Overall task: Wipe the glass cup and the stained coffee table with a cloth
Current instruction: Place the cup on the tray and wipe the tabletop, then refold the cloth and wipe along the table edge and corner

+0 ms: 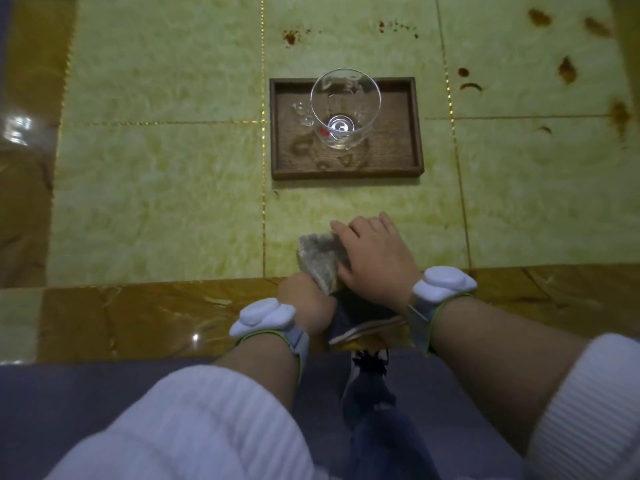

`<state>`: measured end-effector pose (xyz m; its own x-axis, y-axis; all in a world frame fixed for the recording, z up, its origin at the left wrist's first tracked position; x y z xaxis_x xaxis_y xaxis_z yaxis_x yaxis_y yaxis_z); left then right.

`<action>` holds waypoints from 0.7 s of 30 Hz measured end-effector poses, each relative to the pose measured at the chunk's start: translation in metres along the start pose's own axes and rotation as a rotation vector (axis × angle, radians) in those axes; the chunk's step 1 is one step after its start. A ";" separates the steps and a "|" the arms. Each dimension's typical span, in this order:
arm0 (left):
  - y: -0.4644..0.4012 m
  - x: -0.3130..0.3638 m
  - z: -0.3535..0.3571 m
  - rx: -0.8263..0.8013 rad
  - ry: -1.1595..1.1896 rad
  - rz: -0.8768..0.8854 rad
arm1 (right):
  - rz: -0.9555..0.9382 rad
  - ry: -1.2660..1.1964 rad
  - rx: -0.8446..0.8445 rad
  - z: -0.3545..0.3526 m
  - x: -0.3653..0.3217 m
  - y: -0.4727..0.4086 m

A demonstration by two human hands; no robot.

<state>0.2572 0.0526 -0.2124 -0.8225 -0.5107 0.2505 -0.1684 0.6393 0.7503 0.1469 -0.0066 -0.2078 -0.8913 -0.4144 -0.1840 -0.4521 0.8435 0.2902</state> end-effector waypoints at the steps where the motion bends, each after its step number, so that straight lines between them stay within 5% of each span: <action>1: 0.002 0.001 -0.002 0.026 0.052 -0.011 | 0.000 0.024 0.022 -0.004 0.001 0.000; 12: 0.003 0.011 -0.066 0.293 0.151 0.031 | 0.166 -0.136 -0.019 -0.040 0.040 0.006; 18: 0.007 0.022 -0.066 0.192 -0.042 0.107 | 0.012 -0.033 -0.014 -0.054 0.031 0.018; 21: 0.007 0.021 -0.055 0.139 -0.255 0.184 | -0.123 -0.051 -0.144 -0.050 0.027 0.021</action>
<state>0.2691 0.0151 -0.1680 -0.9524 -0.2307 0.1992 -0.0631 0.7886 0.6117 0.1118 -0.0167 -0.1594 -0.8278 -0.4906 -0.2722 -0.5610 0.7286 0.3929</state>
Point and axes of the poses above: each hand's wrist, its own y-axis away from the middle knuckle, its own z-axis out of the palm, x = y × z, the point moved 7 cm from there along -y, towards the middle knuckle, and after that the axes turned 2 degrees about x, right-handed, at the moved point
